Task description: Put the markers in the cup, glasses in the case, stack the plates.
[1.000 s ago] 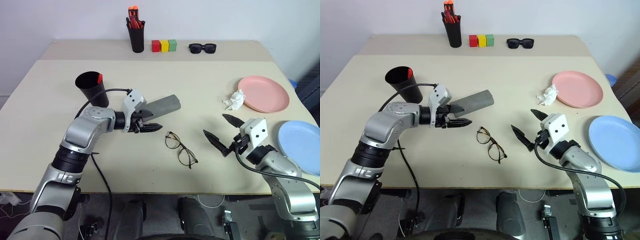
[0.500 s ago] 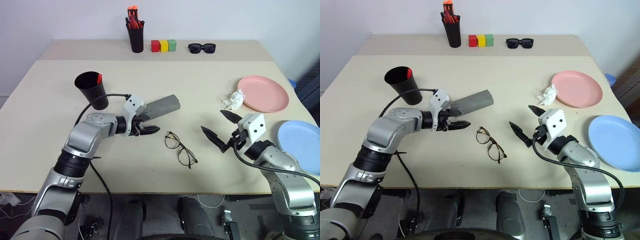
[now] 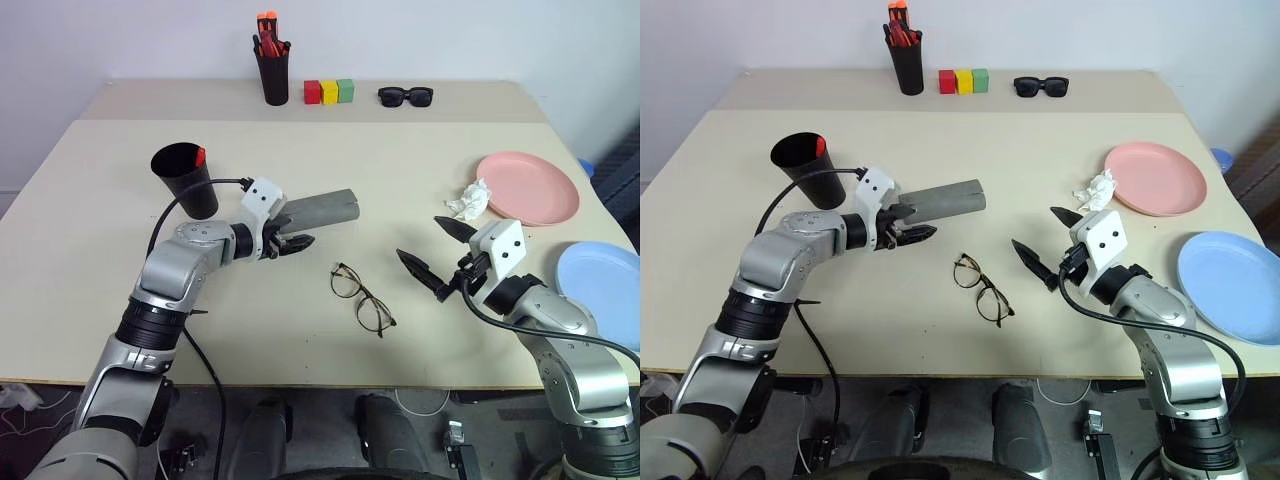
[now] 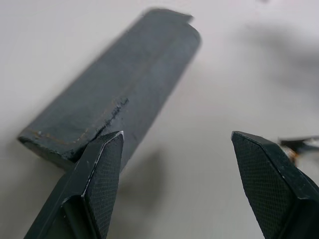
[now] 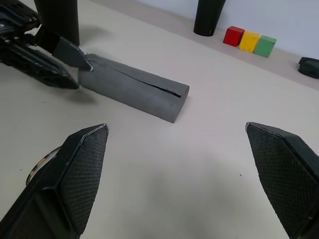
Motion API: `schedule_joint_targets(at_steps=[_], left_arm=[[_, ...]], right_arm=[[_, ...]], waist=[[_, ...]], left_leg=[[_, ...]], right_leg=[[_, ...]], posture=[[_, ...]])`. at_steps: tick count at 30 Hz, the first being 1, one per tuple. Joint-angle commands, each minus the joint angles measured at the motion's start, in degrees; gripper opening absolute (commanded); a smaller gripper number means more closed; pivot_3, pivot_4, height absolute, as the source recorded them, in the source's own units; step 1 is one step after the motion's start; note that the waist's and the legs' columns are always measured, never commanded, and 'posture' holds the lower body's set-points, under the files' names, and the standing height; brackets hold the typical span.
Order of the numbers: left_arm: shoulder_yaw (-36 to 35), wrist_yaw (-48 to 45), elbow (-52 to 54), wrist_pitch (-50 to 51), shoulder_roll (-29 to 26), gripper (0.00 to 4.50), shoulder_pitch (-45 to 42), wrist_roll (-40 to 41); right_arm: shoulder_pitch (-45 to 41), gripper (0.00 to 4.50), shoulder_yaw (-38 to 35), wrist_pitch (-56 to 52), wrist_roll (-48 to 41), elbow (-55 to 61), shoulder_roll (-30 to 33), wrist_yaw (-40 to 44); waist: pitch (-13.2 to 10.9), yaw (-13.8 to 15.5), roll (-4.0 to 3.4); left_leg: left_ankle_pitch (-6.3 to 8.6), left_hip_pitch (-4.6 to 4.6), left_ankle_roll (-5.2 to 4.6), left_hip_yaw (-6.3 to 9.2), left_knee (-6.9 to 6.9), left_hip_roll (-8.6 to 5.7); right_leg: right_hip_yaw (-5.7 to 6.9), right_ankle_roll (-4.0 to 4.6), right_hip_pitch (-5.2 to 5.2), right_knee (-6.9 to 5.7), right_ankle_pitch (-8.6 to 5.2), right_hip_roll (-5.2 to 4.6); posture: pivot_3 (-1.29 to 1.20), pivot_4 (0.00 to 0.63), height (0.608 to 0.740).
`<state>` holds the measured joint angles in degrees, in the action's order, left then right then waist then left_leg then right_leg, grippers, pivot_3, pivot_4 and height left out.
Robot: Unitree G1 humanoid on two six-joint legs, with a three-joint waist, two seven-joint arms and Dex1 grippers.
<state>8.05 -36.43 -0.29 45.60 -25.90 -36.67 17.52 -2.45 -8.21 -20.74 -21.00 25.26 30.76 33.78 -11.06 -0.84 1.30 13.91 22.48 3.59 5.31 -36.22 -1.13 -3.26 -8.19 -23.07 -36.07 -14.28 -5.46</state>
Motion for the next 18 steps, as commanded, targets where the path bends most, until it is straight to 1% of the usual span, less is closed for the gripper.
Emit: schedule_joint_targets(at_steps=[1,9,14,18], left_arm=[[-1.9,2.4,-0.7,-4.3,0.7,3.54,-2.7,-2.1],[-2.0,3.1,-3.7,-7.7,2.8,3.54,-5.2,-3.3],[-3.1,0.9,-1.3,-4.2,2.5,3.54,-4.2,-0.7],[-5.2,1.0,-0.2,-0.3,1.8,3.54,-3.1,1.4]], right_arm=[[-0.9,4.5,-0.4,1.3,-0.4,1.3,0.1,0.3],[-0.7,4.5,-0.2,4.1,0.3,-1.3,-0.4,1.2],[0.2,4.5,-0.7,5.1,0.4,-1.5,-0.5,1.4],[1.2,4.5,-0.7,5.5,0.5,-1.1,-0.5,1.3]], waist=[[0.0,0.0,0.0],[0.0,-0.1,0.0],[0.0,-0.1,0.0],[0.0,-0.2,0.0]], left_leg=[[0.0,0.0,0.0,0.0,0.0,0.0],[0.0,0.0,0.0,0.0,0.01,-0.01],[0.0,0.0,0.0,0.0,0.01,-0.01],[0.0,0.0,0.0,0.0,0.01,0.0]], right_leg=[[0.0,0.0,0.0,0.0,0.0,0.0],[0.0,-0.01,0.0,0.02,0.0,0.0],[0.0,-0.01,0.0,0.01,0.0,0.0],[0.0,-0.01,0.0,0.01,0.0,0.0]], posture=[[0.0,0.15,0.74],[0.0,0.15,0.74],[0.0,0.15,0.74],[0.0,0.15,0.74]])
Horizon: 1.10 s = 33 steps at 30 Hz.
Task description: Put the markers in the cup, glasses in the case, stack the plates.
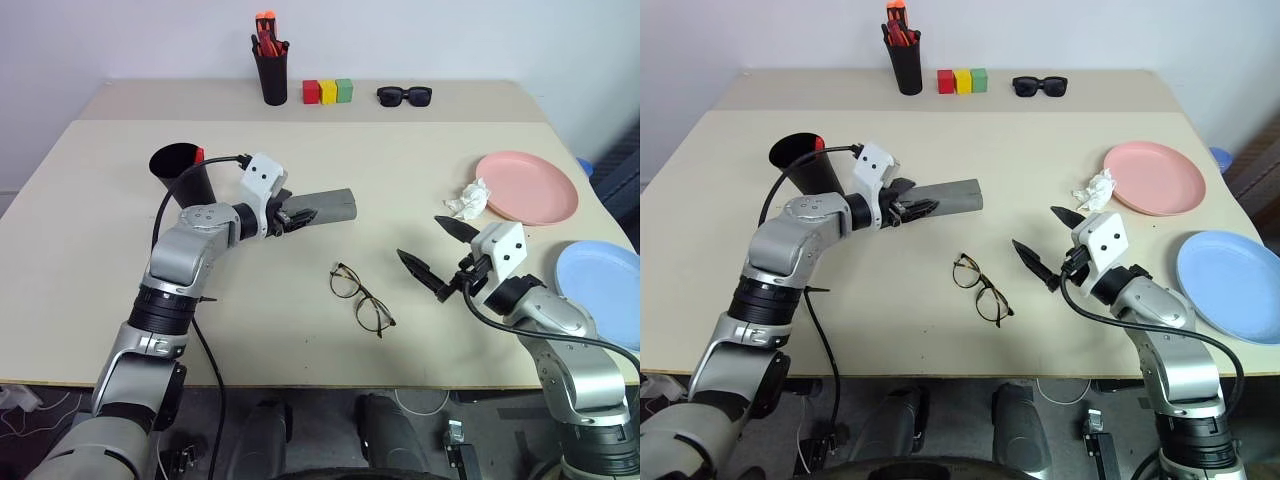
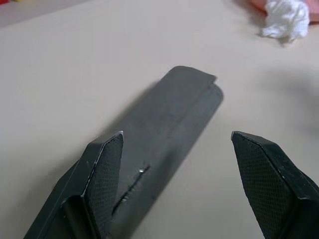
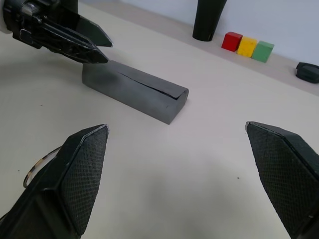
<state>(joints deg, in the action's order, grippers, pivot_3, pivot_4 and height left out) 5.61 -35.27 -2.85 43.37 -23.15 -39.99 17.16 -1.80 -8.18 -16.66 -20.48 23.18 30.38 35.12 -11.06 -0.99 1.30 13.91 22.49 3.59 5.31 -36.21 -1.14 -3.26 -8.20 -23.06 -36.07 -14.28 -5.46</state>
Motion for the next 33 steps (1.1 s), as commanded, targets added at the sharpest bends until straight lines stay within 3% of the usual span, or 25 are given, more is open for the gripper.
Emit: schedule_joint_targets(at_steps=[1,13,15,19,23,33], left_arm=[[-3.4,-0.1,2.5,2.8,-1.1,3.54,0.5,2.3],[-14.2,5.2,6.7,15.3,1.5,3.54,3.2,11.1],[-17.1,6.9,7.3,17.9,3.7,3.54,3.5,13.8],[-30.7,15.1,3.2,27.1,13.4,3.54,1.6,23.8],[-37.7,22.3,2.9,29.0,18.3,3.54,1.0,27.6],[-41.3,30.5,3.8,28.1,21.4,3.54,1.6,32.1]], right_arm=[[0.6,4.5,-0.6,1.4,0.0,1.1,-0.2,-0.1],[-2.4,4.5,0.2,0.3,-0.2,0.2,0.0,0.0],[-2.8,4.5,0.4,0.2,-0.3,-0.1,0.1,0.1],[-3.7,4.5,0.5,1.2,-0.3,-2.1,0.6,1.5],[-3.2,4.5,-0.2,2.9,-0.1,-3.8,0.8,2.8],[-1.2,4.5,-0.6,4.5,0.0,-4.1,1.0,3.5]], waist=[[0.0,0.0,0.0],[0.0,0.0,0.0],[0.0,0.0,0.0],[0.0,0.2,0.01],[0.0,0.0,0.01],[0.0,0.2,0.02]], left_leg=[[0.0,-0.01,0.0,0.0,0.0,0.0],[0.0,-0.01,0.0,0.01,0.0,0.0],[0.0,-0.01,0.0,0.01,0.0,0.0],[0.0,0.0,0.0,0.02,-0.05,0.0],[0.0,-0.02,0.0,0.03,-0.04,-0.01],[-0.01,-0.02,0.03,0.02,-0.05,-0.02]], right_leg=[[0.0,0.0,0.0,-0.01,0.0,0.0],[0.0,0.0,0.0,-0.01,0.0,0.0],[0.0,0.0,0.0,-0.01,0.0,0.0],[0.01,0.0,0.02,-0.02,0.0,-0.01],[0.02,-0.01,0.04,0.0,0.01,-0.01],[0.01,-0.01,0.06,0.02,0.01,-0.01]], posture=[[0.0,0.15,0.74],[0.0,0.15,0.74],[0.0,0.15,0.74],[0.0,0.15,0.74],[0.0,0.15,0.74],[0.0,0.15,0.74]])
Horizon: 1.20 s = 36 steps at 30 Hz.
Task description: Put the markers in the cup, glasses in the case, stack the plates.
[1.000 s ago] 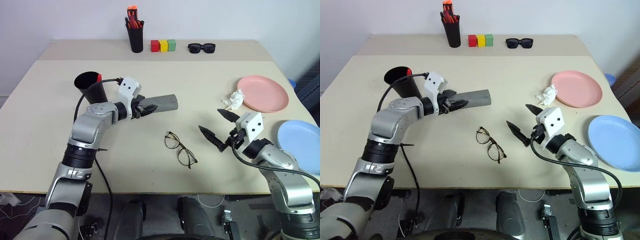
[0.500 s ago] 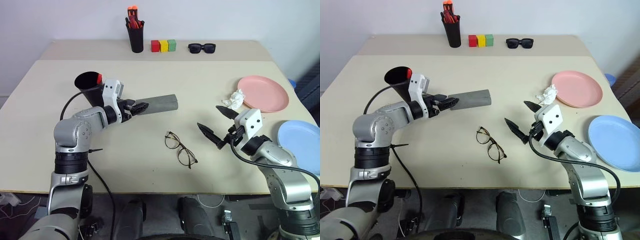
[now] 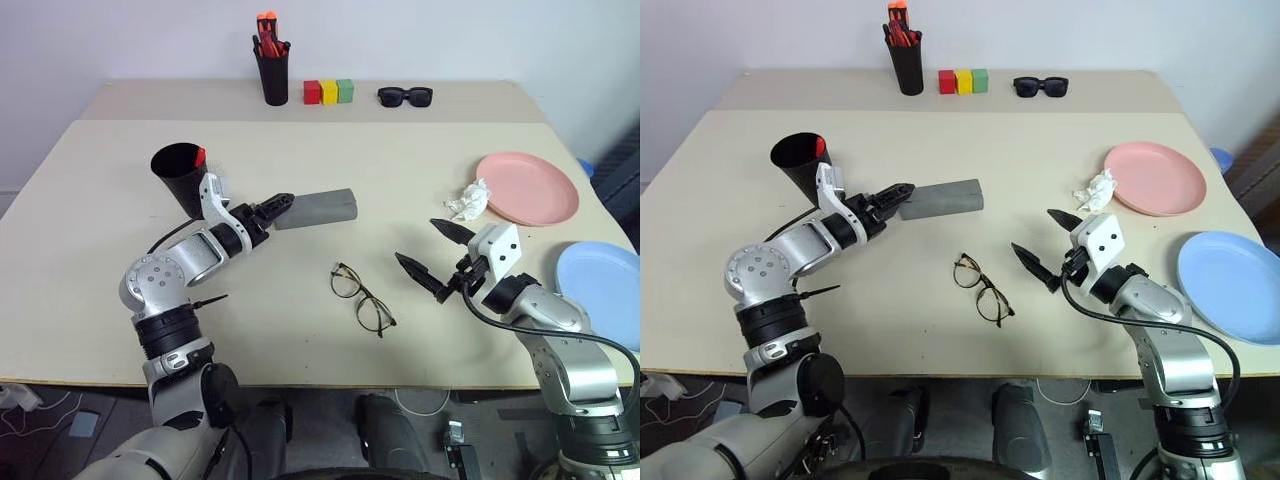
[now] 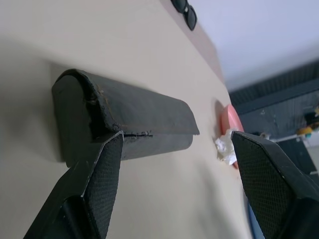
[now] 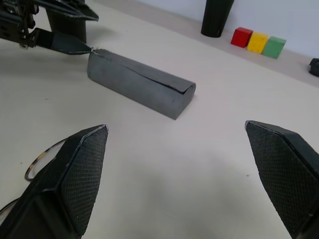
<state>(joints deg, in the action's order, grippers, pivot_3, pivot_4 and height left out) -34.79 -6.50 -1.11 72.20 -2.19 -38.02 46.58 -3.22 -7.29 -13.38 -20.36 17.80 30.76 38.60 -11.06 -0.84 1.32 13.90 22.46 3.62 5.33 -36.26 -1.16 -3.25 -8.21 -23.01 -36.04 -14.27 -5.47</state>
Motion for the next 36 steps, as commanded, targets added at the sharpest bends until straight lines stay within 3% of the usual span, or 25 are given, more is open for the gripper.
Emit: schedule_joint_targets(at_steps=[1,14,25,36], left_arm=[[-1.1,2.3,2.4,-0.9,0.6,3.54,-0.2,3.1],[-3.2,6.3,11.6,-6.1,1.9,3.54,8.1,16.0],[4.5,2.6,7.7,-17.9,-0.4,3.54,8.9,12.5],[4.9,6.4,-0.3,-23.7,1.6,3.54,5.9,14.7]], right_arm=[[0.3,4.5,-1.6,1.1,-0.2,1.5,0.7,0.1],[0.2,4.5,-2.1,0.1,-0.7,2.1,1.1,-0.2],[-0.3,4.5,-1.3,1.0,-0.3,1.1,0.5,-0.4],[-0.9,4.5,-1.6,-2.8,-1.3,5.1,1.2,-2.0]], waist=[[0.0,0.0,0.0],[0.0,0.1,0.01],[0.0,0.2,0.01],[0.0,0.1,0.01]], left_leg=[[0.0,0.0,0.0,0.0,0.0,0.0],[0.0,-0.01,0.02,0.0,0.0,0.0],[-0.01,-0.02,0.02,0.0,0.0,0.0],[0.0,-0.02,0.01,0.0,0.03,0.0]], right_leg=[[0.0,0.0,0.01,0.0,0.0,0.0],[-0.01,0.01,0.04,0.05,0.0,0.0],[0.0,0.12,0.13,0.17,-0.06,0.0],[0.0,0.04,0.15,0.32,-0.01,0.0]], posture=[[0.0,0.15,0.74],[0.0,0.15,0.74],[0.0,0.15,0.74],[0.0,0.15,0.74]])
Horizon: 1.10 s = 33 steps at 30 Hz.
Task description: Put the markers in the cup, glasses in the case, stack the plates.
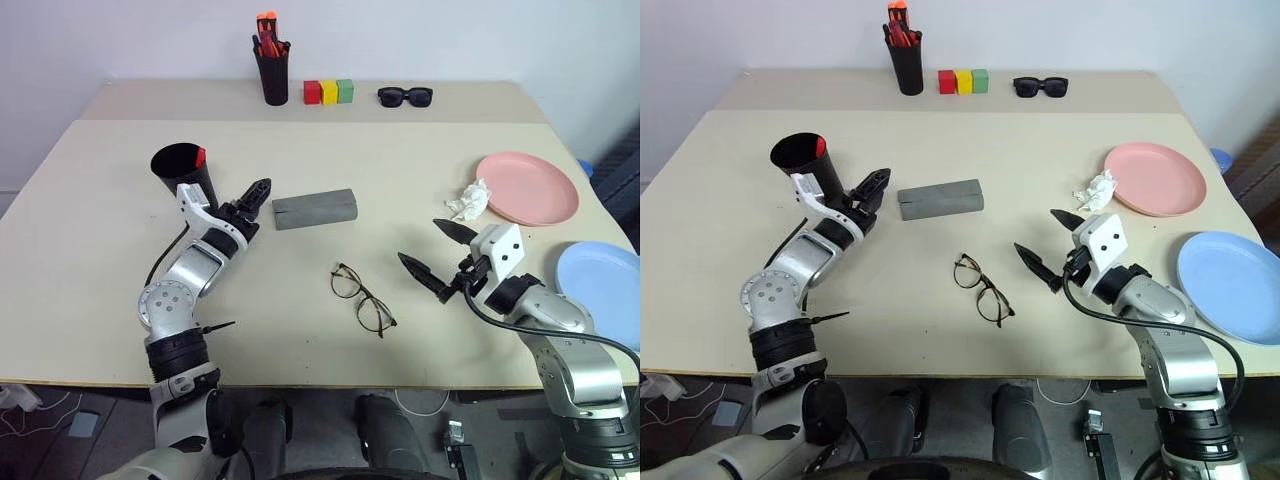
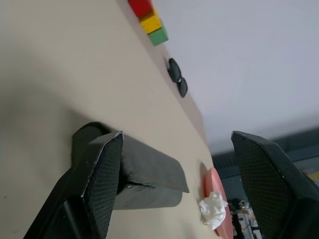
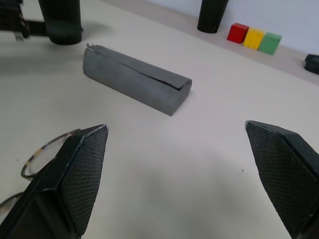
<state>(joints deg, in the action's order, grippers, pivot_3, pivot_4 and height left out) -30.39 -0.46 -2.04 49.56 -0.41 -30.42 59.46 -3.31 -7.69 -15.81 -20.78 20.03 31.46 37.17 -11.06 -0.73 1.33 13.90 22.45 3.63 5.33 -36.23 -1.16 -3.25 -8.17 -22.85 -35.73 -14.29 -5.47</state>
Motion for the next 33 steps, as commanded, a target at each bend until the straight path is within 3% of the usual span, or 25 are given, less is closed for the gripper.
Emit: schedule_joint_targets(at_steps=[1,16,27,33], left_arm=[[0.4,0.9,-0.1,-1.1,0.0,3.54,-2.1,2.0],[1.8,2.2,-2.8,1.8,0.5,3.54,-5.8,8.0],[0.7,-1.1,-11.7,-3.9,-0.1,3.54,-19.6,9.3],[2.1,3.0,-6.3,0.0,-3.1,3.54,-10.4,8.0]], right_arm=[[-0.9,4.5,-1.2,-0.7,-0.9,3.0,0.6,-0.7],[-0.8,4.5,-1.1,-0.7,-0.4,2.6,-0.1,-1.3],[-2.1,4.5,-0.2,0.4,0.1,1.3,-0.6,-1.5],[-1.1,4.5,-0.5,1.3,0.2,1.1,-0.7,-1.3]], waist=[[0.0,0.0,0.0],[0.0,0.0,0.0],[0.0,-0.1,0.03],[0.0,-0.4,-0.05]], left_leg=[[0.0,0.0,0.0,0.0,0.0,0.0],[0.01,0.01,-0.01,0.0,0.03,0.0],[0.01,0.04,-0.02,0.0,0.05,-0.02],[0.01,-0.06,-0.02,0.0,0.16,0.01]], right_leg=[[0.0,0.0,0.02,0.03,0.0,0.0],[0.01,0.02,0.12,0.29,0.03,0.0],[0.02,0.0,0.14,0.41,0.04,0.0],[0.01,-0.04,0.13,0.37,0.04,0.0]], posture=[[0.0,0.15,0.74],[0.0,0.15,0.74],[0.0,0.15,0.74],[0.0,0.15,0.74]])
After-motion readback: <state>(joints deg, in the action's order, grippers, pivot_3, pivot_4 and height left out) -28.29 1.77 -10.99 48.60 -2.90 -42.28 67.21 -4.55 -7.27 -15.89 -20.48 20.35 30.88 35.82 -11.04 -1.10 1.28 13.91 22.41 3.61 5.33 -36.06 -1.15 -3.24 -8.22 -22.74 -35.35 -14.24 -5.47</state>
